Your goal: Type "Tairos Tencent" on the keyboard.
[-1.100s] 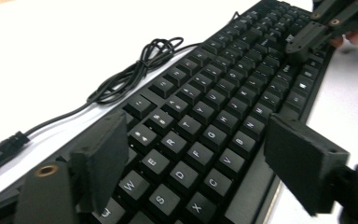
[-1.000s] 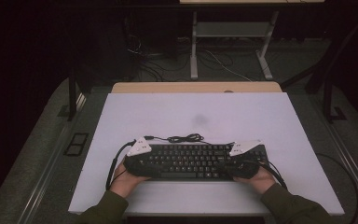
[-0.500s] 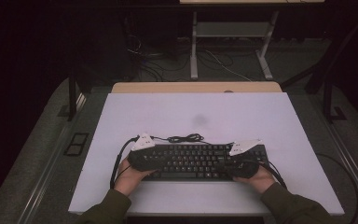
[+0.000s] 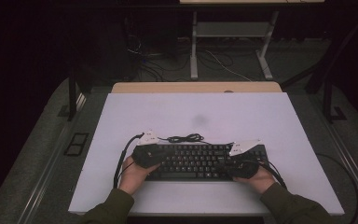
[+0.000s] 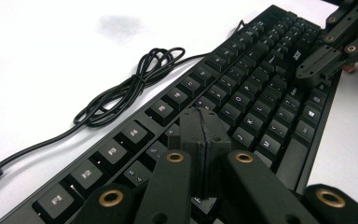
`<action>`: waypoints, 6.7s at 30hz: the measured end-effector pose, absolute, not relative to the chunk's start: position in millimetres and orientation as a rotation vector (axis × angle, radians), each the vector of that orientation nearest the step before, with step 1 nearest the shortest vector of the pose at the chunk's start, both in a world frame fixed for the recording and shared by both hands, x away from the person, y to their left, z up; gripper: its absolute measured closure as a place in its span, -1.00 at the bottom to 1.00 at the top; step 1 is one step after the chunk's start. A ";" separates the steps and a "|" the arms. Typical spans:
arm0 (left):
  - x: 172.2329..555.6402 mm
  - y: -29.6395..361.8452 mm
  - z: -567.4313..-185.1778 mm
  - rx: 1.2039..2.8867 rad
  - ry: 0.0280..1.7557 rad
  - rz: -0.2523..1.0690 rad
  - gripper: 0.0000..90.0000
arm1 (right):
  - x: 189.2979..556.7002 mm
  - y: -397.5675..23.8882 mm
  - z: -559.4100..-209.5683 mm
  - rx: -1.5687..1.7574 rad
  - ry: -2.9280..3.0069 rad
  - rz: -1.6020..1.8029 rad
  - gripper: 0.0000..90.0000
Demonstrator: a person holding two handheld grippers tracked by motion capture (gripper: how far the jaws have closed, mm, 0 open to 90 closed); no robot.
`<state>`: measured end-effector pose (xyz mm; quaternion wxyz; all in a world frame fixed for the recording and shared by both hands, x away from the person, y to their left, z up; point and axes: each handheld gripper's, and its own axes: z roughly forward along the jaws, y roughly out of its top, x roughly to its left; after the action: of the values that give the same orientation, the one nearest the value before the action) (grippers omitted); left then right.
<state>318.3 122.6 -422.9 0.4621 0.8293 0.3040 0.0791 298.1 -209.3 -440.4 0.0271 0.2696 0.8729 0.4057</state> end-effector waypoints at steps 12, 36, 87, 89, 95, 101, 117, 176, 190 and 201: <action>325.1 113.3 -431.5 2.101 0.774 0.176 0.96 | 298.0 -209.3 -440.5 0.832 2.696 1.253 0.99; 324.5 109.0 -435.9 2.150 0.777 0.159 0.96 | 297.6 -209.0 -440.4 0.833 2.695 1.253 0.99; 303.8 154.6 -422.9 2.017 0.802 0.235 -0.55 | 298.9 -222.9 -429.3 0.926 2.568 1.341 0.28; 302.7 155.6 -423.2 2.013 0.797 0.236 -0.55 | 298.5 -224.3 -428.2 0.940 2.548 1.343 0.16; 299.0 158.9 -422.4 1.999 0.789 0.237 -0.57 | 300.0 -230.1 -426.4 0.985 2.507 1.358 -0.10; 296.7 161.5 -423.3 1.994 0.785 0.238 -0.59 | 301.2 -234.4 -426.0 1.014 2.477 1.366 -0.21; 290.4 175.7 -429.7 1.983 0.813 0.238 -0.43 | 302.7 -238.5 -428.2 1.032 2.466 1.355 -0.25; 298.8 181.6 -438.0 2.071 0.872 0.213 0.96 | 302.4 -236.1 -429.1 1.024 2.471 1.346 -0.25; 298.6 180.0 -439.8 2.082 0.870 0.208 0.96 | 302.2 -235.9 -429.1 1.026 2.471 1.343 -0.25; 297.6 180.9 -435.7 2.071 0.861 0.218 0.93 | 302.5 -235.9 -429.1 1.025 2.470 1.346 -0.25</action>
<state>297.6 180.9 -435.7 0.4297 0.8299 0.3449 0.0873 302.5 -235.9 -429.1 0.0737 0.3413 0.8228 0.4484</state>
